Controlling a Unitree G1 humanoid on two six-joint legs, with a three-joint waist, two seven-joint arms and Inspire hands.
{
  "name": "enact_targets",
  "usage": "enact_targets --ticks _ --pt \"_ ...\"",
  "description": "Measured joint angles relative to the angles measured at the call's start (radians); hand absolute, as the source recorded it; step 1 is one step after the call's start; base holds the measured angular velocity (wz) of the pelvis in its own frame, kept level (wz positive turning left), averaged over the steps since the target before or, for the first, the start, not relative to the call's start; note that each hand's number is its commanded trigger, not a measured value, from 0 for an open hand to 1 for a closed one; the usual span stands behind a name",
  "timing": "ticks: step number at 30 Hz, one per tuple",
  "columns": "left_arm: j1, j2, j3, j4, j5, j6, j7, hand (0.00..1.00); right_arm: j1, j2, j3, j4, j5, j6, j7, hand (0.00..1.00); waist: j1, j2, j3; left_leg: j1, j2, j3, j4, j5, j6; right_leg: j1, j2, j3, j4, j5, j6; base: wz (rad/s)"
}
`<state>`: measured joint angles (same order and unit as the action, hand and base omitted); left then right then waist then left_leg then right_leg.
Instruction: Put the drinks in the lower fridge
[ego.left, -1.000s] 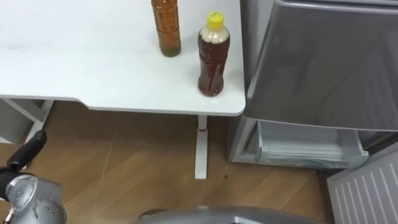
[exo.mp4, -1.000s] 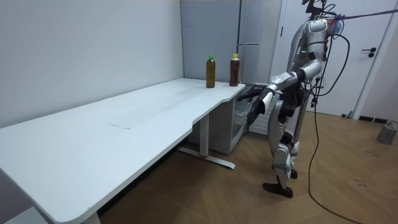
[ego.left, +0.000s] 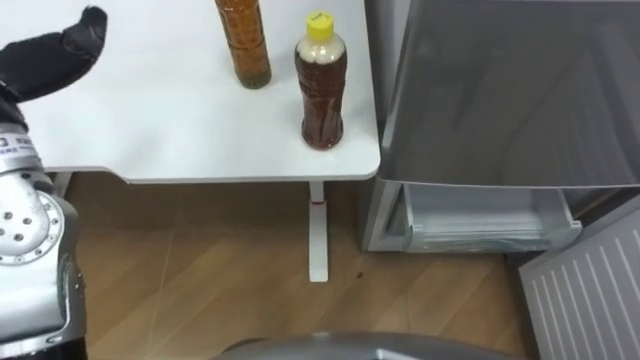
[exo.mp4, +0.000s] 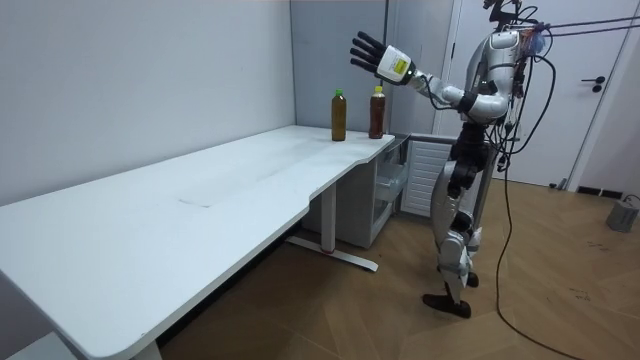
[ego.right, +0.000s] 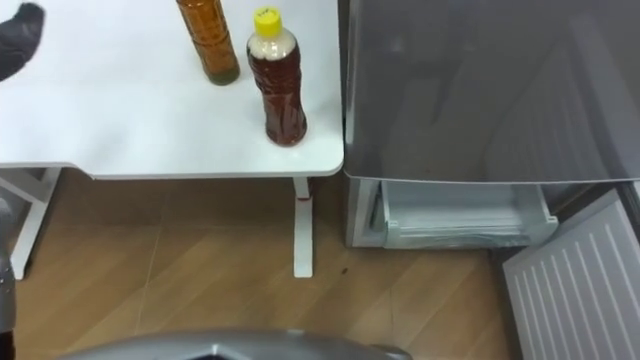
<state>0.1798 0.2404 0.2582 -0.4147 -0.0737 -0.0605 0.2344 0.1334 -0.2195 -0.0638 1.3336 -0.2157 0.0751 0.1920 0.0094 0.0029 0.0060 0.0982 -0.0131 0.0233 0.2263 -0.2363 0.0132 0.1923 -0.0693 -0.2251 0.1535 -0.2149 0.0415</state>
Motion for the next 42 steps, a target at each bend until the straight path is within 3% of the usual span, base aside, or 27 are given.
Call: enact_targets --ticks 7,16,33,42 --pt "-0.017 0.008 -0.065 -0.032 -0.001 0.005 -0.113 0.0 -0.028 0.001 0.0 0.026 0.001 -0.002 -0.014 0.0 -0.031 0.003 0.0012 0.003 0.0 0.005 -0.004 0.0 0.0 0.001 0.001 0.002 0.0 0.0 0.0 0.0" --pt "-0.046 0.008 -0.075 -0.08 -0.011 0.011 -0.223 0.0 -0.036 -0.006 0.0 0.04 0.0 0.002 -0.016 0.0 -0.039 0.02 0.0035 0.003 0.001 0.006 -0.004 0.0 0.0 0.0 0.001 0.004 0.0 0.0 0.0 -0.01" --pt "-0.046 0.002 -0.118 -0.097 -0.012 0.035 -0.378 0.0 -0.036 -0.013 0.0 0.04 -0.029 0.005 -0.017 0.0 -0.057 0.018 0.0025 0.014 0.002 0.02 -0.004 0.0 0.0 0.0 0.001 0.026 0.002 0.0 0.0 -0.02" --pt "-0.046 0.002 -0.121 -0.096 -0.056 0.048 -0.407 0.0 -0.036 -0.012 0.0 0.039 -0.049 0.012 -0.038 0.0 -0.062 0.022 -0.0014 0.017 0.005 0.022 -0.012 0.0 0.0 -0.003 0.002 0.031 0.015 0.001 -0.001 -0.02"
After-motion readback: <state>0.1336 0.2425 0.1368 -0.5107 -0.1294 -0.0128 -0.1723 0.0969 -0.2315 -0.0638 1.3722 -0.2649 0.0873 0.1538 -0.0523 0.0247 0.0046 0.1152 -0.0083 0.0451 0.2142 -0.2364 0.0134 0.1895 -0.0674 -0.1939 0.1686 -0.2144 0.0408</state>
